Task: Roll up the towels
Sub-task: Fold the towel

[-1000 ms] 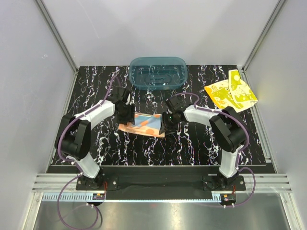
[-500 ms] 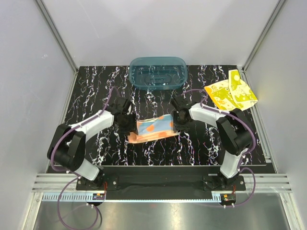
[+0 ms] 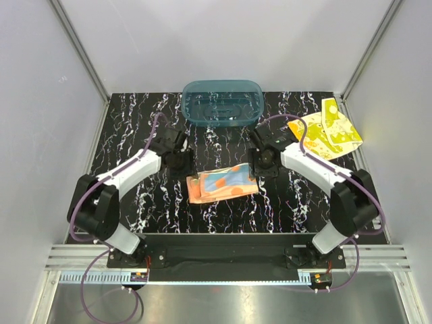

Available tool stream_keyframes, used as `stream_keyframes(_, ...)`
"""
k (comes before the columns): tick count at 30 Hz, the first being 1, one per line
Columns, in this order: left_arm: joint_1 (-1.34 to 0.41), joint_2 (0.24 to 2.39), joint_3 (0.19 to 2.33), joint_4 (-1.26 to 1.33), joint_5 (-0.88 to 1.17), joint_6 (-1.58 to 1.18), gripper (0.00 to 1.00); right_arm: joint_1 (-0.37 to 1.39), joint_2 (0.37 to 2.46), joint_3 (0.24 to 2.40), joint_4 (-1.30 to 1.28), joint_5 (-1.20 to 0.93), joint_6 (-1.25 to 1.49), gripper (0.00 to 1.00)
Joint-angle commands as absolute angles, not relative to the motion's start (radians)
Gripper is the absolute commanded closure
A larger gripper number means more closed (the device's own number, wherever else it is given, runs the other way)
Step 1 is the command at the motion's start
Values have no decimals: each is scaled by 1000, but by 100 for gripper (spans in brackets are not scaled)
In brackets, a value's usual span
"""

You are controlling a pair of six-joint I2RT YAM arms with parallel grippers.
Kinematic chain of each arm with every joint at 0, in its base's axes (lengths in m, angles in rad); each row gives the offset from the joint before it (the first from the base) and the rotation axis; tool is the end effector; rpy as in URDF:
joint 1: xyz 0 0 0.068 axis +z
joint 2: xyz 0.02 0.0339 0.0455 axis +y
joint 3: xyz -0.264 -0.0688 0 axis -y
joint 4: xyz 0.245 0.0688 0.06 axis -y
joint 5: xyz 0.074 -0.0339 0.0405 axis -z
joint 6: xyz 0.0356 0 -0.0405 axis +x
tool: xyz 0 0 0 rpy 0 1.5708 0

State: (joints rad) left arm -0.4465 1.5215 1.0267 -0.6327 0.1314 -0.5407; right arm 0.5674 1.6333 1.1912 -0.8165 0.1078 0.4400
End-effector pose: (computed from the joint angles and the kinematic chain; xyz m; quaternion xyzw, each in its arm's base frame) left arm 0.2667 -0.1329 0.2149 -0.0314 0.9730 -0.1603 0.1628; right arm 0.2696 0.1672 0.2223 -0.0544 0.9849 0.0283 0.1616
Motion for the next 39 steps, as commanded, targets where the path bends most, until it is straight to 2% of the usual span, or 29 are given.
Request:
stream_keyframes(1,-475,1558,1097,-578,146,-561,45,563,1553,1232,-810,8,408,36)
stream_keyframes(12,-515,1666,1103,-479,187,-614,48,549,1578,1141,-637,-95,436,51)
stream_keyframes(26,-540,1729,1103,-474,183,-637,49,511,1638,1054,-569,-149,431,55)
stream_keyframes(29,-546,1721,1098,-460,169,-641,57,509,1654,1037,-557,-158,431,55)
stream_keyframes(33,-548,1703,1091,-430,156,-647,72,509,1680,999,-522,-176,436,56)
stream_keyframes(37,-548,1701,1104,-437,129,-652,100,508,1697,970,-500,-195,443,57)
stream_keyframes(39,-551,1687,1111,-457,115,-655,100,509,1692,962,-496,-195,445,57)
